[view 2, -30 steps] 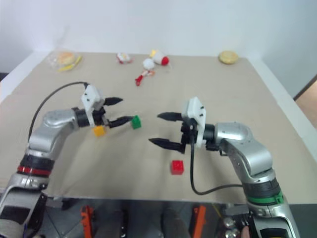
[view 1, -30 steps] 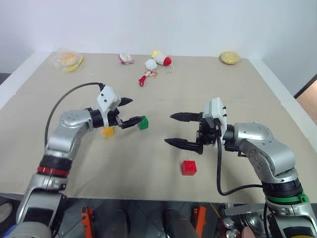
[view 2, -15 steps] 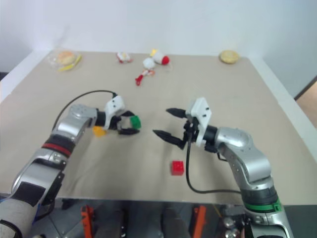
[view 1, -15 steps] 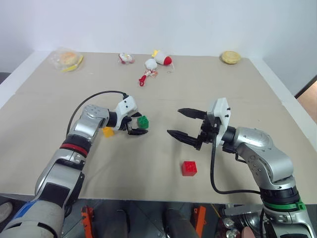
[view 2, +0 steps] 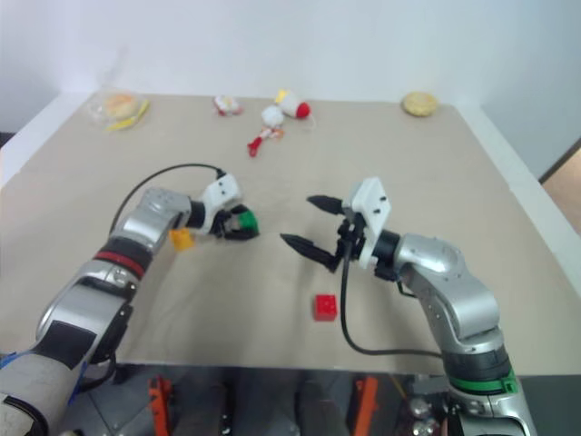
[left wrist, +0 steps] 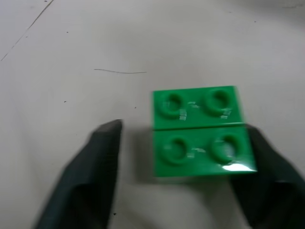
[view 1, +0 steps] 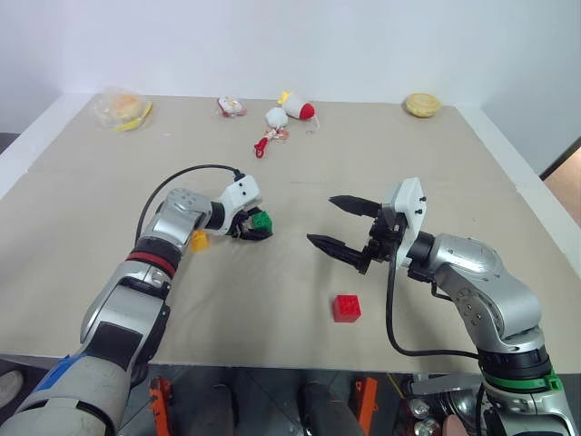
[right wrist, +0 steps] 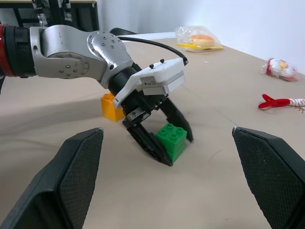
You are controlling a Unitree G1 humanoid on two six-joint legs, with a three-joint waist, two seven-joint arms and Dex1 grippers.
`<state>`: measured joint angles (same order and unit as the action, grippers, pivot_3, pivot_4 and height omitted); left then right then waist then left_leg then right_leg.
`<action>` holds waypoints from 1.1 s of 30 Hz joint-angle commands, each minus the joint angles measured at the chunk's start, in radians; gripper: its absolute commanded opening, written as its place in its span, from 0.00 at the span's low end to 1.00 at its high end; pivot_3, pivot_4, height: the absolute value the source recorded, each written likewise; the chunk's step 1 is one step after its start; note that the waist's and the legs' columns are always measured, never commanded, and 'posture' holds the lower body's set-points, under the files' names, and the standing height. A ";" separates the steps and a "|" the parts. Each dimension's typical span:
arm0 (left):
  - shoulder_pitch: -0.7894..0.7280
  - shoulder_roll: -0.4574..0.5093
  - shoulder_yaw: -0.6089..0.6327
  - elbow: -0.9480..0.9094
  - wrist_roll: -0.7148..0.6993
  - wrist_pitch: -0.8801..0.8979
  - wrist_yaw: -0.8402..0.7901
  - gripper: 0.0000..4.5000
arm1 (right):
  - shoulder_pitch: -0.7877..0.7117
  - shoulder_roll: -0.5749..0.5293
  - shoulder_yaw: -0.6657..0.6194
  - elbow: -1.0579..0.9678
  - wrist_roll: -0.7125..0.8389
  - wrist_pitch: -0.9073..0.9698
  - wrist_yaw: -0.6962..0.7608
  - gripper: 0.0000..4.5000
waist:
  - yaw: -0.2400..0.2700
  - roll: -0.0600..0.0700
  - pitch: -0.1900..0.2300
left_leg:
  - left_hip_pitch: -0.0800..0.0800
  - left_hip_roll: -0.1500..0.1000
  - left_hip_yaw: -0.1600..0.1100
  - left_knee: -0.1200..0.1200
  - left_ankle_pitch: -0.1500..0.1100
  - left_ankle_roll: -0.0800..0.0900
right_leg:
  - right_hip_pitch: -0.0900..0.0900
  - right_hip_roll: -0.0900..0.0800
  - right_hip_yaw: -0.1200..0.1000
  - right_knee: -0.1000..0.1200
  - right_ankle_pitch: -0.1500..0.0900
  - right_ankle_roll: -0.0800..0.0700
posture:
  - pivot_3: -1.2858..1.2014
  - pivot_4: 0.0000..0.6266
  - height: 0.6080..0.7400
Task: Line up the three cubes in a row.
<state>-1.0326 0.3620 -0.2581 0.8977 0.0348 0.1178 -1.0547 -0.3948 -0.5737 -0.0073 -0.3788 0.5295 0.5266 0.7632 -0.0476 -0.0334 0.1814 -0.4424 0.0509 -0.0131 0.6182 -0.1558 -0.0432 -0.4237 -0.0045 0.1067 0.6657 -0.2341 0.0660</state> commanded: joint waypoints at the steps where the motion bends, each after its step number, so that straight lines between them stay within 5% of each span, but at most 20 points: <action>1: -0.024 0.002 0.025 -0.005 0.001 0.007 0.006 0.34 | -0.006 -0.005 -0.032 -0.035 0.020 -0.007 0.001 1.00 | 0.000 0.000 0.000 | 0.000 0.000 0.000 0.000 0.000 0.000 | 0.000 0.000 0.000 0.000 0.000 0.000 | 0.52 0.24 0.97; 5: -0.016 0.004 0.035 -0.023 -0.012 -0.011 -0.009 0.30 | -0.009 -0.006 -0.035 -0.029 0.026 -0.008 0.004 1.00 | 0.000 0.000 0.000 | 0.000 0.000 0.000 0.000 0.000 0.000 | 0.000 0.000 0.000 0.000 0.000 0.000 | 0.52 0.24 0.97; 11: 0.141 0.041 0.020 -0.402 -0.169 0.017 -0.323 0.30 | 0.047 -0.103 -0.073 -0.084 0.106 0.049 0.096 1.00 | 0.001 0.000 0.000 | 0.000 0.000 0.000 -0.001 0.000 -0.001 | 0.000 -0.001 0.000 0.000 -0.001 -0.001 | 0.52 0.24 0.97; 20: 0.328 0.102 -0.041 -0.727 -0.181 0.105 -0.356 0.30 | 0.169 -0.299 -0.123 -0.135 0.140 0.051 0.261 1.00 | -0.002 0.001 0.000 | 0.003 0.000 0.000 0.001 0.000 0.000 | 0.002 0.000 0.000 0.000 -0.002 -0.004 | 0.52 0.24 0.97; 33: 0.460 0.135 -0.109 -0.921 -0.162 0.192 -0.268 0.30 | 0.151 -0.355 -0.077 -0.111 0.104 0.025 0.357 1.00 | 0.000 0.001 0.000 | 0.003 0.000 0.001 0.004 0.001 0.002 | 0.004 -0.001 0.001 0.000 0.000 -0.005 | 0.52 0.24 0.97</action>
<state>-0.5748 0.4903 -0.3590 0.0234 -0.1250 0.2961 -1.3353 -0.2221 -0.9183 -0.0787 -0.4843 0.6332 0.5652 1.1117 -0.0479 -0.0326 0.1817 -0.4392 0.0513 -0.0123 0.6224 -0.1546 -0.0410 -0.4201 -0.0051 0.1074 0.6658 -0.2341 0.0615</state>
